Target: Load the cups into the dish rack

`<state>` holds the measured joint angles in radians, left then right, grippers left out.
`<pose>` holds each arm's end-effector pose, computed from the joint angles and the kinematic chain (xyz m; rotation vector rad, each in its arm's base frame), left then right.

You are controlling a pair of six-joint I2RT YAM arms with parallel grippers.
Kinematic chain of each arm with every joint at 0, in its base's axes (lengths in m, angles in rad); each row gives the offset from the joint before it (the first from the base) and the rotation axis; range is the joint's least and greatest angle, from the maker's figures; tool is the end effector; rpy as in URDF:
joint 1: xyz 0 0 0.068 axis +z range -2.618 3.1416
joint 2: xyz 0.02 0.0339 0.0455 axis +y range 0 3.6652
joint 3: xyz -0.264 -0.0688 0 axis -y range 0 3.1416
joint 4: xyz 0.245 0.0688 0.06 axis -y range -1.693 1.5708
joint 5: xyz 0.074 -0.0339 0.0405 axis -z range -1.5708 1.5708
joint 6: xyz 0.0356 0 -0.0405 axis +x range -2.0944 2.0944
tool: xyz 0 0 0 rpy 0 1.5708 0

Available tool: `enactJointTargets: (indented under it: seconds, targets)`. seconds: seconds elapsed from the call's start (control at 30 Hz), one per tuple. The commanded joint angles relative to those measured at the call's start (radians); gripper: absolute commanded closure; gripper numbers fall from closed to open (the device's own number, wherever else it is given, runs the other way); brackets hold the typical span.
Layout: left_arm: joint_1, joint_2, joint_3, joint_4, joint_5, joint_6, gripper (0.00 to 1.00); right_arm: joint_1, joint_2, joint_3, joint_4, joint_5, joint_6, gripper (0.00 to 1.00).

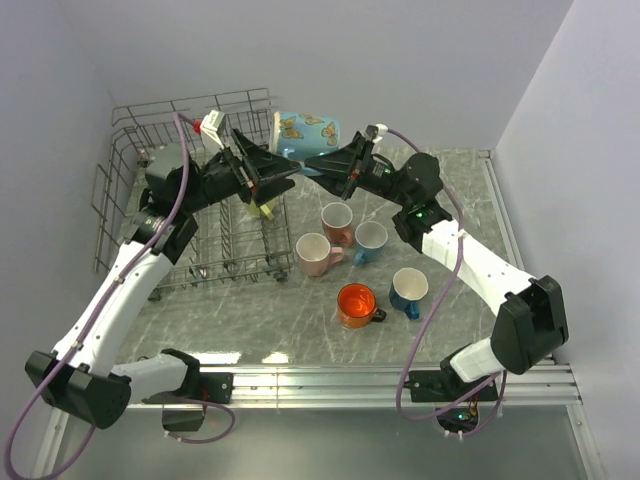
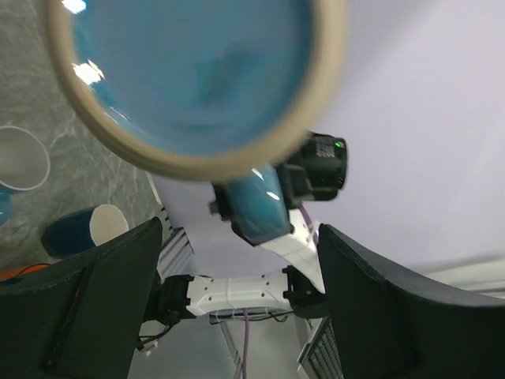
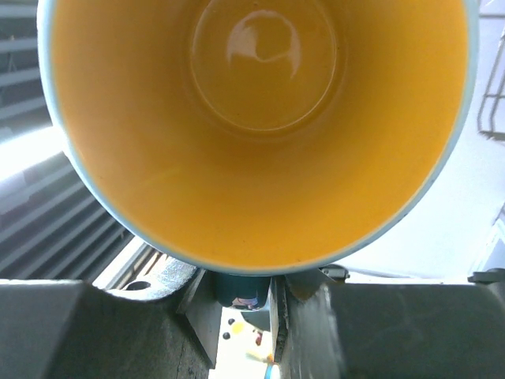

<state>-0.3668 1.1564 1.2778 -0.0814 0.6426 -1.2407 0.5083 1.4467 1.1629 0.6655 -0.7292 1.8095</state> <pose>0.2276 -0.1103 0.4485 -0.1891 1.8211 -1.6961 0.2790 0.1826 0.4019 0.2384 1.7328 2.2971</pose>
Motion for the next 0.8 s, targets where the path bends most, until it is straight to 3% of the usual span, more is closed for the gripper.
enactJointTargets:
  seconds: [0.0, 0.17, 0.4, 0.63, 0.77]
  targets:
    - [-0.003, 0.012, 0.058, -0.011, -0.046, 0.041, 0.15, 0.039, -0.025, 0.121, 0.146, 0.014, -0.044, 1.0]
    - [-0.003, 0.032, 0.058, 0.011, -0.067, 0.03, 0.19, 0.071, -0.014, 0.153, 0.08, 0.011, -0.091, 1.0]
    - [0.005, 0.048, 0.109, -0.055, -0.136, 0.08, 0.33, 0.098, -0.011, 0.149, 0.031, -0.002, -0.148, 1.0]
    - [0.061, 0.031, 0.112, -0.11, -0.179, 0.084, 0.58, 0.101, -0.02, 0.11, 0.049, -0.001, -0.148, 1.0]
    - [0.101, 0.006, 0.104, -0.139, -0.199, 0.087, 0.65, 0.099, -0.031, 0.087, 0.065, -0.001, -0.148, 1.0]
